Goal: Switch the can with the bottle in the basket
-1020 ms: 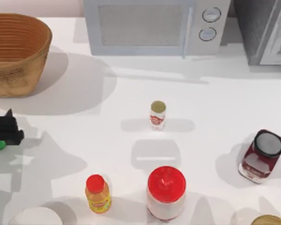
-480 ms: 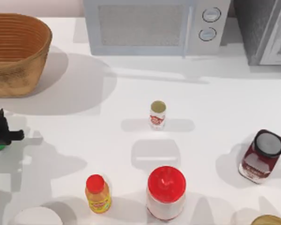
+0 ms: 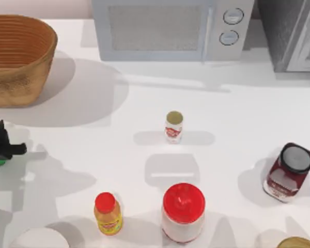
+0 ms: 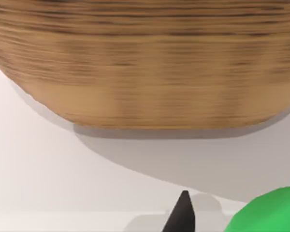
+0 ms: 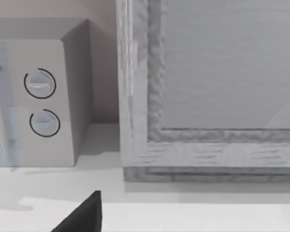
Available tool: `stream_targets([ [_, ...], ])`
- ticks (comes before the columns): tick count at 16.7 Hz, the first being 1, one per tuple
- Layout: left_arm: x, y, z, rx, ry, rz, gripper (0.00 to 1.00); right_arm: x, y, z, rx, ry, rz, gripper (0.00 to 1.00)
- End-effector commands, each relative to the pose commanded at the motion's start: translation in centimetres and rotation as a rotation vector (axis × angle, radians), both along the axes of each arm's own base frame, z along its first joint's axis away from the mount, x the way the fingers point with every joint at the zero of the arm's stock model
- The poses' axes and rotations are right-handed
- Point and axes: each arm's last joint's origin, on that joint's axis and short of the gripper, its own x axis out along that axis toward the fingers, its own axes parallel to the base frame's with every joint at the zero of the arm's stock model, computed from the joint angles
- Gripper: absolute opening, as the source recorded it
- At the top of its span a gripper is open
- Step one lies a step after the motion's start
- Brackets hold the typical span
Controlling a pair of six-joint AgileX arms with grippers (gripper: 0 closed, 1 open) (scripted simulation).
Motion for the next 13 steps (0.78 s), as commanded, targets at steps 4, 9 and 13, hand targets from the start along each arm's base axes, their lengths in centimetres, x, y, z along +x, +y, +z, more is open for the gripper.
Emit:
stream_targets([
  [4, 0.4, 1.6, 1.3, 0.019, -0.03, 0.055, 0.0, 0.0, 0.0, 0.0, 0.0, 0.0, 0.0, 1.0],
  [9, 0.6, 7.1, 5.0, 0.068, -0.038, 0.234, 0.0, 0.0, 0.0, 0.0, 0.0, 0.0, 0.0, 1.0],
  [13, 2.4, 9.7, 10.3, 0.095, -0.06, 0.274, 0.0, 0.0, 0.0, 0.0, 0.0, 0.0, 0.0, 1.0],
])
